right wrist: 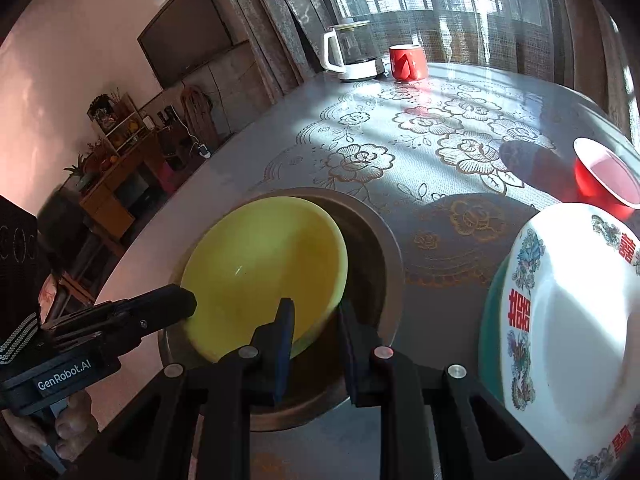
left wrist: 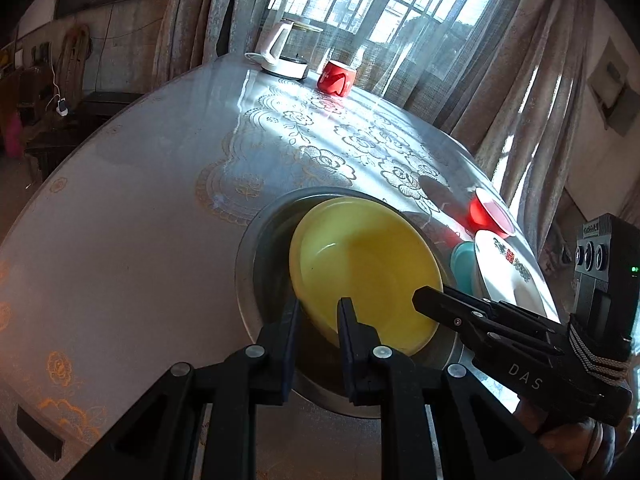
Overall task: Organize plates and bowls
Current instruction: 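Settle the yellow bowl in the steel bowl and open the right gripper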
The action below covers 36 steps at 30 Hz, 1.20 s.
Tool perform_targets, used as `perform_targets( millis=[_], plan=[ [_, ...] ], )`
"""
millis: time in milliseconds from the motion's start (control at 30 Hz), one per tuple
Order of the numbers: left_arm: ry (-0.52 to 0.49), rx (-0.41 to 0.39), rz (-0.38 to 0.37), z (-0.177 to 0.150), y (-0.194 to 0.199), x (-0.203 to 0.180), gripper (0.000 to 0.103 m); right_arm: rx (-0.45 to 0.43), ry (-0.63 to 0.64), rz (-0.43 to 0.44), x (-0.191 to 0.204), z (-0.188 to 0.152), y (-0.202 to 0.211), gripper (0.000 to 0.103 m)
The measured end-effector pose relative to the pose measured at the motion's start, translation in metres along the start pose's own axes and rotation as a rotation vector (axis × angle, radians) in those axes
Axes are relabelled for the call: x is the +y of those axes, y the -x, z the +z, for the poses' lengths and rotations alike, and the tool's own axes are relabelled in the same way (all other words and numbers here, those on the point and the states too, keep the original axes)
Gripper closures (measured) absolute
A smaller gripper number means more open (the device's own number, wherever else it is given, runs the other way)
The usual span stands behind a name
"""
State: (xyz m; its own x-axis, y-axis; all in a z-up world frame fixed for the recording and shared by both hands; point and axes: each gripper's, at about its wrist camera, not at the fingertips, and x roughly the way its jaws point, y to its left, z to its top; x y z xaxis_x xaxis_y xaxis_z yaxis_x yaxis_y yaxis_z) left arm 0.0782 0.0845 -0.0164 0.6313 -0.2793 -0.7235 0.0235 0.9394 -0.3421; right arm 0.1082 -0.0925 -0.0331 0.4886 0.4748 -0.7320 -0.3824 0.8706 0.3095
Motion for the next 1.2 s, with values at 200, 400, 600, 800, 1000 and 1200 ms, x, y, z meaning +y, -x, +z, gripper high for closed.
perform_targets(
  millis=[200, 400, 600, 800, 1000, 1200],
  plan=[
    [0.022, 0.011, -0.023, 0.0018, -0.0025, 0.0081, 0.085, 0.001, 0.021, 0.0, 0.0024, 0.0004, -0.0014, 0.081],
    [0.017, 0.018, -0.027, 0.0028, -0.002, 0.0075, 0.085, 0.019, 0.031, -0.006, 0.0031, -0.0001, -0.0047, 0.081],
    [0.018, 0.025, -0.034, 0.003, -0.0039, 0.0067, 0.085, 0.028, 0.011, 0.022, -0.0024, 0.0002, -0.0005, 0.081],
    [0.018, 0.032, -0.029, 0.0023, -0.0023, 0.0073, 0.085, 0.025, 0.007, 0.022, -0.0005, -0.0016, 0.0004, 0.081],
    [0.016, 0.039, -0.021, 0.0019, -0.0004, 0.0057, 0.085, 0.026, -0.003, 0.035, -0.0016, -0.0025, 0.0024, 0.079],
    [0.017, 0.04, -0.025, 0.0002, 0.0019, 0.0058, 0.085, 0.026, -0.016, 0.039, -0.002, -0.0032, 0.0038, 0.079]
  ],
)
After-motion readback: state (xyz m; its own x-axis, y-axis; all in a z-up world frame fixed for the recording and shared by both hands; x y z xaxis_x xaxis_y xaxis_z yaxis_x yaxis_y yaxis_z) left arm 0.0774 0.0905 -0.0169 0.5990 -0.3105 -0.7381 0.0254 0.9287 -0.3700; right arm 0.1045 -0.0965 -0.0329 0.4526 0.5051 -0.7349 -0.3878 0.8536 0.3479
